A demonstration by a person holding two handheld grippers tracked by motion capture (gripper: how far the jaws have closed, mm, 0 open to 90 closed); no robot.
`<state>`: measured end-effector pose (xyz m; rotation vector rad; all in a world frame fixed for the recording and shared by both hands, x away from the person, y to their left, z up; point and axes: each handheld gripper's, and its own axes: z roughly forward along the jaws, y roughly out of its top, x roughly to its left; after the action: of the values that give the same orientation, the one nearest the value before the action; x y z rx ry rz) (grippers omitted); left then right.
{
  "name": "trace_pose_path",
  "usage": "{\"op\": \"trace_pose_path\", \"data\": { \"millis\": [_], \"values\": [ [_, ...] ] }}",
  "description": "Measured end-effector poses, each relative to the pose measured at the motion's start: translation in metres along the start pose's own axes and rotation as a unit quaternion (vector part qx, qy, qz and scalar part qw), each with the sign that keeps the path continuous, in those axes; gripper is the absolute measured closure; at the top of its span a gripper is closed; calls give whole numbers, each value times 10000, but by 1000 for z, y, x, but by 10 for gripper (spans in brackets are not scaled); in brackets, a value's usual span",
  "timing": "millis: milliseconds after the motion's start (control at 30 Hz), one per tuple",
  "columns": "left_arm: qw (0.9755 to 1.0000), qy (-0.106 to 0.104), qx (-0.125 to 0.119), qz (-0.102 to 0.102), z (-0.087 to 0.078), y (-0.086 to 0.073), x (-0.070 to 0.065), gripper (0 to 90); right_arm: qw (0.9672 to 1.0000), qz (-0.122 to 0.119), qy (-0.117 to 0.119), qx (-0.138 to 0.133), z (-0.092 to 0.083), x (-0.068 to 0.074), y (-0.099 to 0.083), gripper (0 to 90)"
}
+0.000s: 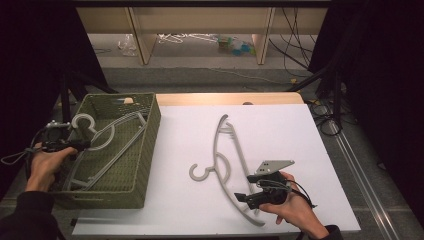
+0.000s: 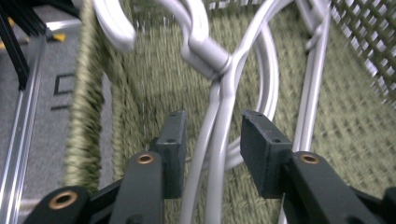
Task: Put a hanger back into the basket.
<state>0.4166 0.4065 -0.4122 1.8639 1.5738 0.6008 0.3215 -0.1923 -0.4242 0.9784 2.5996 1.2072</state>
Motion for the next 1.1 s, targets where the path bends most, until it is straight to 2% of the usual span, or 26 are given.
{"op": "trace_pose_path", "data": {
  "millis": [133,167,200,300,367,400,567,667,733,800,900,1033,1100],
  "values": [
    [9996,-181,-234,-10,-11,2,-7,542,10000,12,-4,37,-1,-1,0,270],
    [9989,-231,-383,-157,-12,2,-11,527,10000,-3,-20,-20,0,-1,0,270],
    [9986,-287,-417,-147,-15,2,-12,509,10000,-8,-11,21,0,-1,0,270],
    [9963,-439,-690,-275,-22,2,-20,476,10000,-22,-1,46,-1,-1,0,267],
    [9954,-536,-747,-278,-27,2,-27,448,10000,-23,-16,40,-1,-1,0,261],
    [9936,-669,-829,-367,-30,1,-33,427,10000,-26,-13,33,-1,-1,0,259],
    [9894,-906,-1118,-218,-44,0,-60,381,9999,-63,-67,-55,0,-3,0,230],
    [9879,-945,-1225,-116,-51,-1,-74,355,9999,-80,-90,-85,0,-4,0,225],
    [9850,-1091,-1333,-124,-57,-2,-85,345,9999,9,-106,-60,-1,-3,0,223],
    [9823,-1219,-1418,-79,-61,-4,-97,331,9999,-39,-130,-106,0,-4,-1,222],
    [9797,-1332,-1494,37,-67,-8,-114,311,9999,7,-117,-110,0,-4,-1,219],
    [9737,-1645,-1565,202,-72,-13,-142,269,9998,-33,-133,-160,0,-5,-1,215],
    [9697,-1765,-1670,247,-74,-16,-157,257,9998,-36,-143,-165,0,-5,-1,215]
  ]
}}
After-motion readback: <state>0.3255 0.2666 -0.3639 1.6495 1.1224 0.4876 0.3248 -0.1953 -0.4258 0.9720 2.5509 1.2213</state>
